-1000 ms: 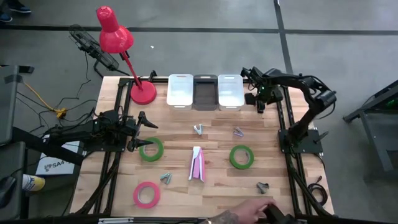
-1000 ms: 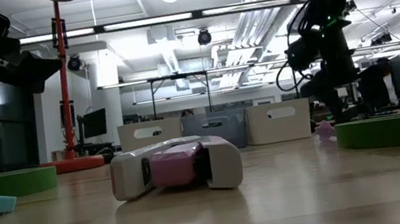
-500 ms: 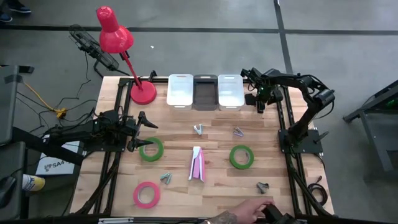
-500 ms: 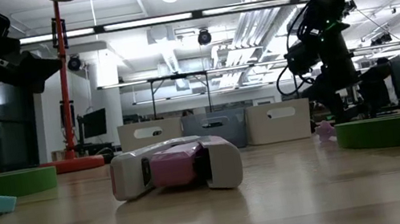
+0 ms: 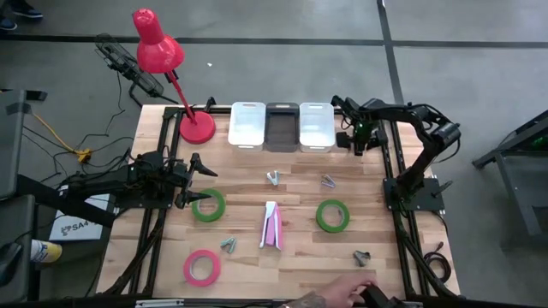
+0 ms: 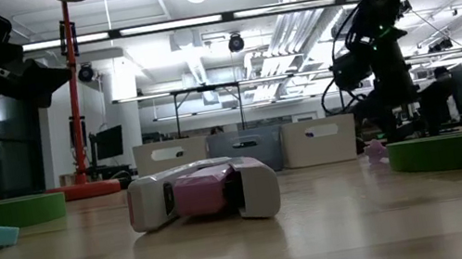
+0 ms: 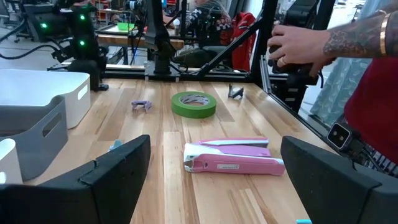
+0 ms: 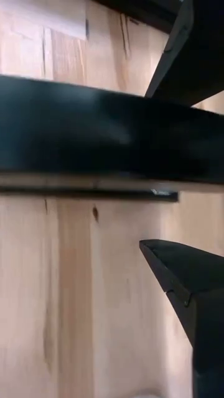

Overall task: Pick and place Stapler, Stapler remover, tape
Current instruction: Put the black stapler into the black bin

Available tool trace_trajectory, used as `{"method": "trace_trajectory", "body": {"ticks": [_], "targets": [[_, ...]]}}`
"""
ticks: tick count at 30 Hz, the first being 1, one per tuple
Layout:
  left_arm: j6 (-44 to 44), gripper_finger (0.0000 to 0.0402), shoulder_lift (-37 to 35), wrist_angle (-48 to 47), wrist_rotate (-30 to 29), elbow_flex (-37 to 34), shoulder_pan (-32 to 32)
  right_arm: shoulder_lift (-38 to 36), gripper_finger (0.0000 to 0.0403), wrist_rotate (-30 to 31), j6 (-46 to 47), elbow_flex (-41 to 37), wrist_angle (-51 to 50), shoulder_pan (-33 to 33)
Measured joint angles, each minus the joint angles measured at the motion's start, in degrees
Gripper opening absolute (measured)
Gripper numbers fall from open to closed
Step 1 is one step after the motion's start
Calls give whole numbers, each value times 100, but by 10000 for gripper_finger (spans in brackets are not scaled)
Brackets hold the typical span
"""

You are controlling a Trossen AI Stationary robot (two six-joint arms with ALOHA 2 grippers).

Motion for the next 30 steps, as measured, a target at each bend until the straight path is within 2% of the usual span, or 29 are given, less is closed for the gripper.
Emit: {"method": "trace_trajectory", "body": {"ticks": [8,12,30], "targets": [[0,356,0,0,20,1,0,-29,320,118,55,-162,170,-40],[0,356,-2,0,18,0,0,-26,305,79,85,-166,205,-50],[0,356,-1,0,11,0,0,-9,131,-37,-52,-180,148,-98]]}}
